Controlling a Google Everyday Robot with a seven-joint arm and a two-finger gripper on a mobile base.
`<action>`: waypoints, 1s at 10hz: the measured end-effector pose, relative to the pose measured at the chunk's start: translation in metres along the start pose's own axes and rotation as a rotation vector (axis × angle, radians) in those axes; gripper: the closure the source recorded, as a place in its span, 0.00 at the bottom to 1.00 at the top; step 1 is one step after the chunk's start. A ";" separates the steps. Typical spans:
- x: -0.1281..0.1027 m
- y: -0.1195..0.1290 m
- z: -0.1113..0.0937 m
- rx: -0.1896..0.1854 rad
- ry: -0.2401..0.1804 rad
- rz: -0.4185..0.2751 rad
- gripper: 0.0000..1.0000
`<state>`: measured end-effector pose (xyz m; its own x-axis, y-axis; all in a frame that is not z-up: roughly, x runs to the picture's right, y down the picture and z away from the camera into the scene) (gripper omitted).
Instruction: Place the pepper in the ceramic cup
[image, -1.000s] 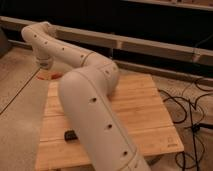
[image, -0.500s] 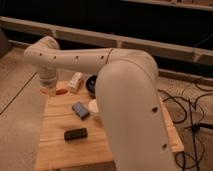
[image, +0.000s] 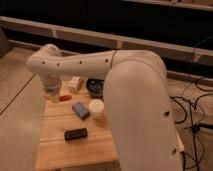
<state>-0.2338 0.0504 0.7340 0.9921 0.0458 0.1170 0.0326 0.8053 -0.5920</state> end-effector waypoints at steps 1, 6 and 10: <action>0.011 0.002 0.003 -0.009 0.008 0.024 1.00; 0.060 0.014 0.011 -0.028 0.009 0.157 1.00; 0.112 0.008 0.010 -0.020 0.024 0.239 1.00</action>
<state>-0.1232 0.0677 0.7502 0.9746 0.2190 -0.0472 -0.2009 0.7614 -0.6164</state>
